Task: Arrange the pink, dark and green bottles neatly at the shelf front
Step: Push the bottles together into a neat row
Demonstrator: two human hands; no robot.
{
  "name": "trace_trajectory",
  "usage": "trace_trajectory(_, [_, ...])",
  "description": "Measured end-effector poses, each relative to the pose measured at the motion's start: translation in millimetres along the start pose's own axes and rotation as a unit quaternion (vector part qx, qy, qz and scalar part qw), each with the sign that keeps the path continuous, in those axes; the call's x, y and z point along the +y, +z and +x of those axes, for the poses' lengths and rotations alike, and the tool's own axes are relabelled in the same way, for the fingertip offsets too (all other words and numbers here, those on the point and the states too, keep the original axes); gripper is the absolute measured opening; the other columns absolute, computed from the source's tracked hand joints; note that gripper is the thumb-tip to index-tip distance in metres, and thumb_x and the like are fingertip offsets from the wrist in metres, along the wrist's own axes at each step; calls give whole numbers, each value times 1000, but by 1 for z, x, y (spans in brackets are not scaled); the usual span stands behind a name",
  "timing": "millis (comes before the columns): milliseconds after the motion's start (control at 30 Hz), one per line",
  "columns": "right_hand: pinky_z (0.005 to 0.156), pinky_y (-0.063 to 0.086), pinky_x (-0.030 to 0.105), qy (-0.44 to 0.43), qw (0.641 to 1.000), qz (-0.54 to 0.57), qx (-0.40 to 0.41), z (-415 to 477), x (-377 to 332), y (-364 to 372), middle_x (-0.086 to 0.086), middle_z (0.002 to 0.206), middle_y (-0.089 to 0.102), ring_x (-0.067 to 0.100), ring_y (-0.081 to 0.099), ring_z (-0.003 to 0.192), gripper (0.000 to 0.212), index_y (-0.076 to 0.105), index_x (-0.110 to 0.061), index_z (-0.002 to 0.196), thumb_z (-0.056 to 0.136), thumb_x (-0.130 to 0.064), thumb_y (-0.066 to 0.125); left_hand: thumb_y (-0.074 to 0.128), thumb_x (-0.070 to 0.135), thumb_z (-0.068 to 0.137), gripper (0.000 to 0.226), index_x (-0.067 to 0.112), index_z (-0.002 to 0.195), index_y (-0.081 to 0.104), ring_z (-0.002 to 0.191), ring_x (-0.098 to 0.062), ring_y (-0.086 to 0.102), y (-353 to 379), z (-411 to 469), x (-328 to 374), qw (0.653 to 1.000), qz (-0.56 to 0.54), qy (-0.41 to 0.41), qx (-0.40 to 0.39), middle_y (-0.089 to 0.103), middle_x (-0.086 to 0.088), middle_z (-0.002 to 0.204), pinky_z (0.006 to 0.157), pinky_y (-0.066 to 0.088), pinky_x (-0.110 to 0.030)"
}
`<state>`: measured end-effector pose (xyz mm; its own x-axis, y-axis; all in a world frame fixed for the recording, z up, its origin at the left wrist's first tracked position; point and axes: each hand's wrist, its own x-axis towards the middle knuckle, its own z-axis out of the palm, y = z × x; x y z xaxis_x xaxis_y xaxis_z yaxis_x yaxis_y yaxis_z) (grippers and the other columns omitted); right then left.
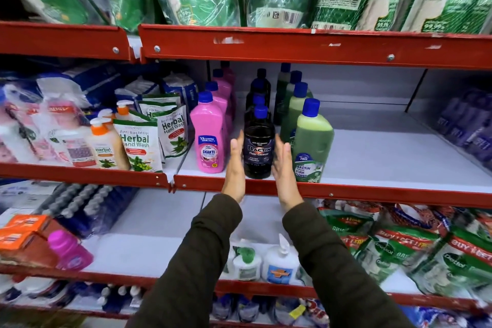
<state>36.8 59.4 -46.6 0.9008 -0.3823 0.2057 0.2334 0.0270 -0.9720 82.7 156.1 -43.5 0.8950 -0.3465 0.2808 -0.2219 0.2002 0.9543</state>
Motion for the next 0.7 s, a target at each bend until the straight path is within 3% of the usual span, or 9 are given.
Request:
trace_trajectory(67, [108,32,13,-7,1000,-13,8,-4,4,-1,-9,165,30,4,30,149,76,24,-33,159,93,-71,21,10,69,94,74,33,156,28,142,8,38,-4,-5,-3,1000,5,-7,3,34,9,162,121,29,-19])
trace_trajectory(100, [115,31,18,-12,1000,-18,15,-5,6,-1,-9,166,30,4,30,150,72,24,-34,159,96,-68,21,9,67,95,73,32,156,27,149,-3,32,-5,-7,-6,1000,8,-5,3,32,5,164,127,23,-32])
trace_trajectory(167, [127,23,36,-20,999,-30,27,-7,11,-2,-9,166,29,6,27,153,67,25,-35,159,98,-65,21,10,63,95,70,34,156,27,153,-12,28,-7,-10,-11,1000,9,0,3,32,4,164,129,18,-44])
trace_trajectory(233, [128,20,44,-28,998,-45,32,-9,15,-2,-9,166,30,8,27,154,69,26,-37,158,96,-67,22,12,62,95,70,34,156,28,153,-12,28,-9,-12,-14,1000,11,6,2,33,5,164,128,18,-47])
trace_trajectory(433, [129,17,44,-34,997,-63,27,-15,18,0,-13,167,25,5,23,154,77,23,-41,157,88,-76,26,18,73,88,77,36,155,28,153,-6,26,-10,-15,-13,999,24,22,-2,32,10,164,129,17,-46])
trace_trajectory(500, [128,20,38,-73,993,-53,72,-21,18,5,-15,164,30,0,27,152,72,30,-37,155,91,-70,30,20,74,88,78,37,156,24,153,-2,21,-11,-18,-14,999,36,30,-5,25,14,166,130,14,-43])
trace_trajectory(600, [113,43,46,-206,955,-16,211,-33,21,17,0,136,61,14,56,129,39,59,-27,131,101,-40,39,24,79,86,82,36,155,25,152,0,23,-18,-24,-17,997,21,64,42,26,14,165,129,16,-32])
trace_trajectory(700, [99,50,56,-228,954,34,189,-35,24,41,7,117,67,25,64,111,32,67,-26,114,101,-36,40,26,70,93,71,35,154,27,150,2,27,-33,-25,-18,987,3,108,118,30,15,163,121,23,-18])
